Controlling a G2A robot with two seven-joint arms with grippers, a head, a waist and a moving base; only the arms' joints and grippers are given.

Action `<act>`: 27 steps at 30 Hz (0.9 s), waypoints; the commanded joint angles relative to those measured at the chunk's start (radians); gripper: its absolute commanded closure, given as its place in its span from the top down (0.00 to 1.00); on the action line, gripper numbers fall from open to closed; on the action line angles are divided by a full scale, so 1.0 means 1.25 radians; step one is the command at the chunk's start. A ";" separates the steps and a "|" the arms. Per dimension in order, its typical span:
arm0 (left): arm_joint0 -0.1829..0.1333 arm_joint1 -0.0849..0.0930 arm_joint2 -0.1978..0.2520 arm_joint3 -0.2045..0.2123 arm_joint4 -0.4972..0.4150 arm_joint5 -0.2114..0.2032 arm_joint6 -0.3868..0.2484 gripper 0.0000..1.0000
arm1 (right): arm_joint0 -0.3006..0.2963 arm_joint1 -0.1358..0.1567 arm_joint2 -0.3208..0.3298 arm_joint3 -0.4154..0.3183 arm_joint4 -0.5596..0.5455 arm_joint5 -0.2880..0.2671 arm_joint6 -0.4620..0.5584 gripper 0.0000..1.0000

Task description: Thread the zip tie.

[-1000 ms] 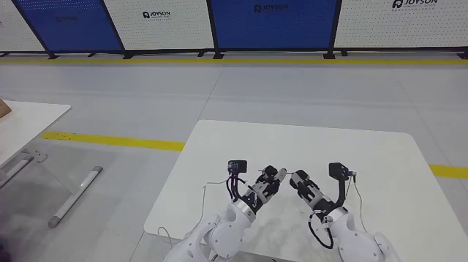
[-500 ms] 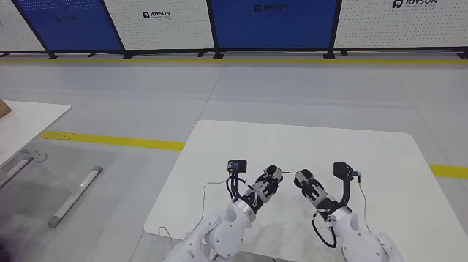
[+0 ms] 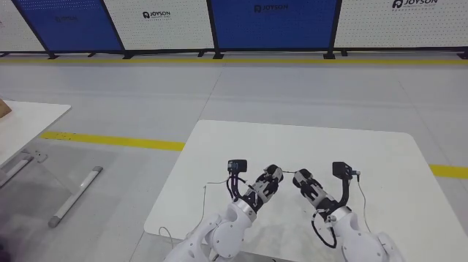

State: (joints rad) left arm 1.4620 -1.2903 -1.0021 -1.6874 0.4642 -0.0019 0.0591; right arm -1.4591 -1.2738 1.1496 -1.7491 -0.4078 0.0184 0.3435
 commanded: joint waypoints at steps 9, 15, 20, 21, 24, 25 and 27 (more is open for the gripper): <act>-0.001 -0.009 -0.010 -0.001 -0.069 0.025 0.058 0.00 | -0.009 0.002 0.006 0.004 -0.013 -0.010 -0.003 1.00; 0.001 -0.015 -0.013 -0.007 -0.112 0.029 0.080 0.00 | -0.018 0.003 0.019 0.011 -0.013 0.011 -0.022 1.00; 0.001 -0.015 -0.013 -0.007 -0.112 0.029 0.080 0.00 | -0.018 0.003 0.019 0.011 -0.013 0.011 -0.022 1.00; 0.001 -0.015 -0.013 -0.007 -0.112 0.029 0.080 0.00 | -0.018 0.003 0.019 0.011 -0.013 0.011 -0.022 1.00; 0.001 -0.015 -0.013 -0.006 -0.113 0.028 0.079 0.00 | -0.019 0.003 0.019 0.011 -0.016 0.011 -0.027 1.00; 0.002 -0.015 -0.012 -0.006 -0.115 0.028 0.078 0.00 | -0.018 0.004 0.019 0.012 -0.035 0.016 -0.036 1.00; 0.004 -0.016 -0.014 -0.008 -0.125 0.026 0.081 0.00 | -0.018 0.003 0.014 0.013 -0.086 0.038 -0.066 1.00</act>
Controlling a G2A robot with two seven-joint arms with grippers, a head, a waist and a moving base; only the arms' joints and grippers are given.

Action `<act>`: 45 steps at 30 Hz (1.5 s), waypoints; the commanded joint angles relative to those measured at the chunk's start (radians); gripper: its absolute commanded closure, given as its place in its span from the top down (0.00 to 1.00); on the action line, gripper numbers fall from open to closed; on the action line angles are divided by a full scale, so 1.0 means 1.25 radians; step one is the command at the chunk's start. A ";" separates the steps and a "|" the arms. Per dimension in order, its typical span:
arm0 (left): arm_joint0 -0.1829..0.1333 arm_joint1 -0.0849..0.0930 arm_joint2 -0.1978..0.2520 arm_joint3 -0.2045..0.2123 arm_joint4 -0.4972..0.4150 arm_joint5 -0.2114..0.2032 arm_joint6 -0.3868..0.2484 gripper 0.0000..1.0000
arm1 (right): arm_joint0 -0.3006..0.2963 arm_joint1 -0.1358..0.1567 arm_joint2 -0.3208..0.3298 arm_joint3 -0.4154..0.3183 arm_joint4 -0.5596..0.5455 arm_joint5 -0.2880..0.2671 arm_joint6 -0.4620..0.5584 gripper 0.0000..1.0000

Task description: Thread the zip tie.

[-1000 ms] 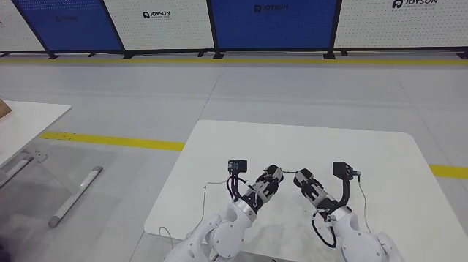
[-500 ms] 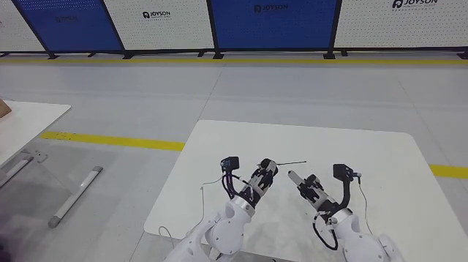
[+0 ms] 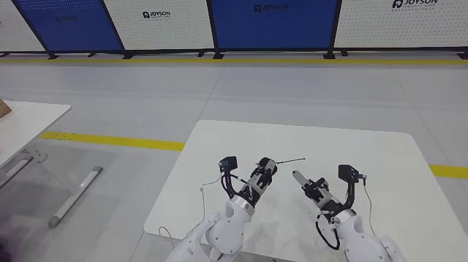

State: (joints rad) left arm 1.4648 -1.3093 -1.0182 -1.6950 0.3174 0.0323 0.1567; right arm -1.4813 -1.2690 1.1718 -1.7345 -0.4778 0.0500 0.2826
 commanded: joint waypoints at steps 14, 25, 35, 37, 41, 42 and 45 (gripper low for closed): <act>0.017 -0.002 -0.027 -0.031 -0.110 -0.004 -0.034 0.00 | 0.024 0.001 -0.017 0.041 -0.061 -0.050 0.021 1.00; 0.019 -0.002 -0.029 -0.039 -0.129 -0.014 -0.062 0.00 | 0.038 0.006 -0.038 0.068 -0.223 -0.062 0.001 1.00; 0.020 -0.002 -0.036 -0.047 -0.158 -0.003 -0.078 0.00 | 0.036 0.005 -0.046 0.071 -0.254 -0.063 -0.021 1.00; 0.020 -0.002 -0.035 -0.045 -0.158 -0.004 -0.081 0.00 | 0.035 0.005 -0.048 0.070 -0.259 -0.068 -0.023 1.00; 0.021 -0.002 -0.034 -0.048 -0.158 -0.005 -0.089 0.00 | 0.033 0.001 -0.047 0.067 -0.199 -0.082 -0.032 1.00; 0.021 -0.002 -0.035 -0.048 -0.161 -0.003 -0.086 0.00 | 0.032 0.001 -0.047 0.067 -0.185 -0.086 -0.028 1.00; 0.021 -0.002 -0.035 -0.048 -0.161 -0.003 -0.086 0.00 | 0.032 0.001 -0.047 0.067 -0.185 -0.086 -0.028 1.00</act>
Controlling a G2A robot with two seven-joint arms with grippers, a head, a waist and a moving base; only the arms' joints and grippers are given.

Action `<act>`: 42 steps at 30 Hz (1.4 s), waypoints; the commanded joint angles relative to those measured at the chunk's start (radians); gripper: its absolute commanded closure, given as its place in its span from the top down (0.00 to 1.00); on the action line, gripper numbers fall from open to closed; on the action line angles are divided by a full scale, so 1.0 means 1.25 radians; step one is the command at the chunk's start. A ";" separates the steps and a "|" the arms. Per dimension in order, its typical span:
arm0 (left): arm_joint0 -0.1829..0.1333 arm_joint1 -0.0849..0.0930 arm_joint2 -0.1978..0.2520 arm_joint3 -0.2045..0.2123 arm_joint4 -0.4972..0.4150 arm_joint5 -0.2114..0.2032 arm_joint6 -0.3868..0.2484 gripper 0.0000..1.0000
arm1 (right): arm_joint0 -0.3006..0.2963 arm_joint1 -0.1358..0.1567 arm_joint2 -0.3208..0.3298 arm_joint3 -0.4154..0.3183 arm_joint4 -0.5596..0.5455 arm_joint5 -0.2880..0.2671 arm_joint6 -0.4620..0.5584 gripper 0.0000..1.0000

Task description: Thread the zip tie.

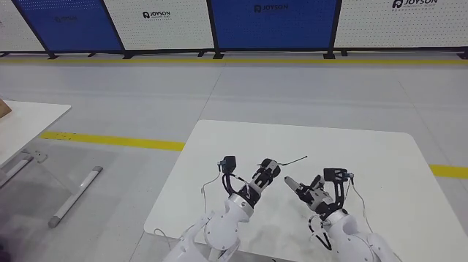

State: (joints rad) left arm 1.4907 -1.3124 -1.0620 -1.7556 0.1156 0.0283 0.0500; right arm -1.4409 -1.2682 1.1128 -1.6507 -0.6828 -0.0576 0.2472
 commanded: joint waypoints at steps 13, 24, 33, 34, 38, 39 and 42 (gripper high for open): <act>-0.002 -0.001 0.008 0.002 0.008 -0.003 -0.008 0.00 | 0.005 -0.005 -0.012 0.001 -0.007 0.014 0.000 1.00; 0.004 -0.001 0.006 0.000 0.003 -0.004 -0.004 0.00 | 0.012 -0.011 -0.023 0.000 -0.059 0.093 -0.049 1.00; 0.003 -0.002 0.010 -0.001 -0.001 -0.003 -0.014 0.00 | 0.020 -0.010 -0.029 0.007 -0.107 0.089 -0.032 1.00; 0.003 -0.002 0.011 -0.002 -0.001 -0.002 -0.014 0.00 | 0.022 -0.011 -0.032 0.008 -0.117 0.091 -0.032 1.00; 0.003 -0.003 0.010 -0.002 -0.001 0.003 -0.010 0.00 | 0.024 -0.012 -0.037 0.012 -0.144 0.108 -0.035 1.00; 0.003 -0.003 0.010 -0.002 -0.001 0.003 -0.010 0.00 | 0.024 -0.012 -0.037 0.012 -0.144 0.108 -0.035 1.00; 0.003 -0.003 0.010 -0.002 -0.001 0.003 -0.010 0.00 | 0.024 -0.012 -0.037 0.012 -0.144 0.108 -0.035 1.00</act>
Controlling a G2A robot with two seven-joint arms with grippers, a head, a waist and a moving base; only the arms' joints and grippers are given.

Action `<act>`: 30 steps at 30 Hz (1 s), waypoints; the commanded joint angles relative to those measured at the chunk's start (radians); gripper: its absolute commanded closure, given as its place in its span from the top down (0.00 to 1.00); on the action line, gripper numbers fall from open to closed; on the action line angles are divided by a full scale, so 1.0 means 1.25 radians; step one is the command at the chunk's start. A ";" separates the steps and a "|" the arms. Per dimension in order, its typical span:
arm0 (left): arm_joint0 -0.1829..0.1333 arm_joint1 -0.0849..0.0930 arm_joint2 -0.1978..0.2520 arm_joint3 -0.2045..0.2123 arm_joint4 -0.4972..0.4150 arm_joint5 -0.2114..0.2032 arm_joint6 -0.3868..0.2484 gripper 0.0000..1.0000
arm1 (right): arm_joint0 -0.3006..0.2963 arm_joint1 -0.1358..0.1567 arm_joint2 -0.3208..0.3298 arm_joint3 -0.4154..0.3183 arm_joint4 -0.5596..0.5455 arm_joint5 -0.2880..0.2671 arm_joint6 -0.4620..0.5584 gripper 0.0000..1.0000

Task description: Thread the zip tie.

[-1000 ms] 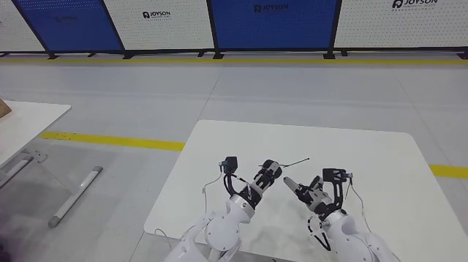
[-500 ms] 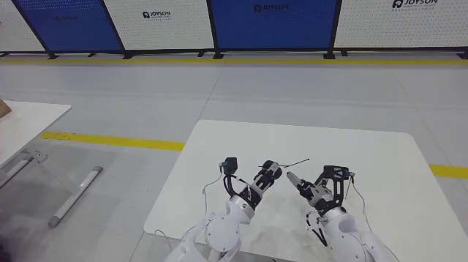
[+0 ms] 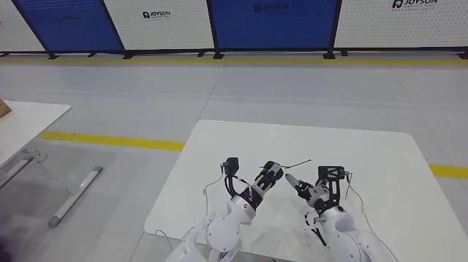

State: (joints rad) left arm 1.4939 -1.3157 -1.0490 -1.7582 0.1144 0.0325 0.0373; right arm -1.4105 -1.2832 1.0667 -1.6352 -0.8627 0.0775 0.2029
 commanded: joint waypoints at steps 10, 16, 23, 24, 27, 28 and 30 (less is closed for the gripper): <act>-0.004 -0.001 0.005 0.002 0.004 -0.002 -0.006 0.00 | -0.001 -0.002 0.005 -0.006 0.013 -0.022 0.005 0.72; -0.003 -0.001 0.005 0.001 0.001 -0.002 -0.005 0.00 | 0.002 -0.003 0.005 -0.003 0.005 -0.024 0.012 0.49; -0.005 -0.002 0.011 0.002 0.005 0.002 -0.004 0.00 | 0.002 -0.005 0.000 -0.011 -0.005 -0.039 0.025 0.42; -0.006 -0.002 0.012 0.002 0.005 0.002 -0.004 0.00 | 0.002 -0.005 0.000 -0.012 -0.005 -0.042 0.027 0.42; -0.007 -0.003 0.015 0.004 0.005 0.002 -0.006 0.00 | 0.002 -0.005 0.001 -0.012 0.001 -0.051 0.033 0.43; -0.007 -0.003 0.017 0.004 0.005 0.002 -0.007 0.00 | 0.002 -0.005 0.001 -0.012 0.003 -0.054 0.035 0.43; -0.008 -0.003 0.018 0.004 0.006 0.001 -0.010 0.00 | 0.001 -0.005 0.002 -0.013 0.005 -0.060 0.037 0.42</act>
State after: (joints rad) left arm 1.4843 -1.3200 -1.0273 -1.7531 0.1205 0.0346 0.0267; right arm -1.4088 -1.2899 1.0686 -1.6506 -0.8568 0.0058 0.2484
